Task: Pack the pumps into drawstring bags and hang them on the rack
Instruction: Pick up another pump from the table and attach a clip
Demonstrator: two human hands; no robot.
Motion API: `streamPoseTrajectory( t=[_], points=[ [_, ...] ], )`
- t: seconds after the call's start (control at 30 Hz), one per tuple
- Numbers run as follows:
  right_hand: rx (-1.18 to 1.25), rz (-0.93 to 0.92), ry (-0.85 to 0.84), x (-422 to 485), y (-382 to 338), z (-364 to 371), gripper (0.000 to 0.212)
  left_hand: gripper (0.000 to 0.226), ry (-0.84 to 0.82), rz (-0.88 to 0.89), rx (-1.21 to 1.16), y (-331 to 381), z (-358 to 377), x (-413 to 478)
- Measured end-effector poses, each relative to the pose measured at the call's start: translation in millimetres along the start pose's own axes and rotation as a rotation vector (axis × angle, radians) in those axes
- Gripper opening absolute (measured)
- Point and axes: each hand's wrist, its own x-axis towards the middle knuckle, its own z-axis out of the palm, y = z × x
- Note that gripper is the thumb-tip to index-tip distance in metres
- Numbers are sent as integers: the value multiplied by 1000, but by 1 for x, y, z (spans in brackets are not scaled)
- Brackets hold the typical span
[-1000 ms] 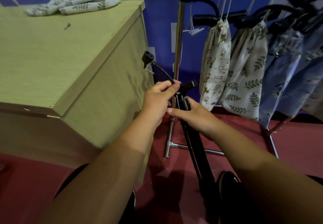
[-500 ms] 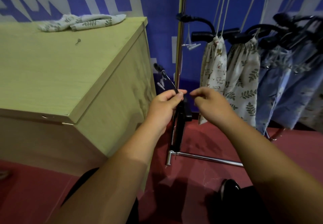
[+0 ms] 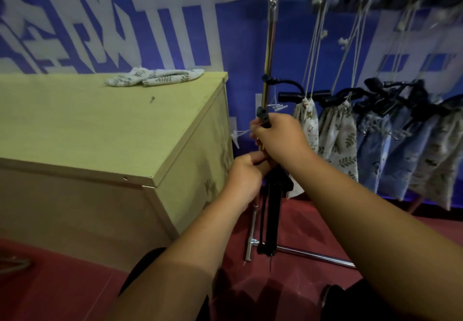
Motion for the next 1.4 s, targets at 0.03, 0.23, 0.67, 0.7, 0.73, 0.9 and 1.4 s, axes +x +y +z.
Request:
streamPoseTrajectory(
  t=[0.03,0.23,0.67,0.7,0.73,0.9,1.4],
  points=[
    [70,32,-32,-2,-7,-4,17,20,0,0,2,3,-1,-2],
    [99,25,-212,-22,-44,-25,22,23,60,-59,-111,30,-9,-16],
    [183,-50,-35,-15,-103,-19,30,16,12,-130,253,139,-95,0],
    [197,-41,-27,-12,-105,-18,30,15,51,-156,298,150,-109,6],
    [211,-33,-22,-7,-109,-16,31,15,112,-171,357,161,-127,15],
    [294,-11,-36,7,-116,-7,34,19,508,-147,810,171,-216,74],
    [184,-102,-163,38,-93,15,21,25,584,-283,1183,127,-251,162]
  ],
)
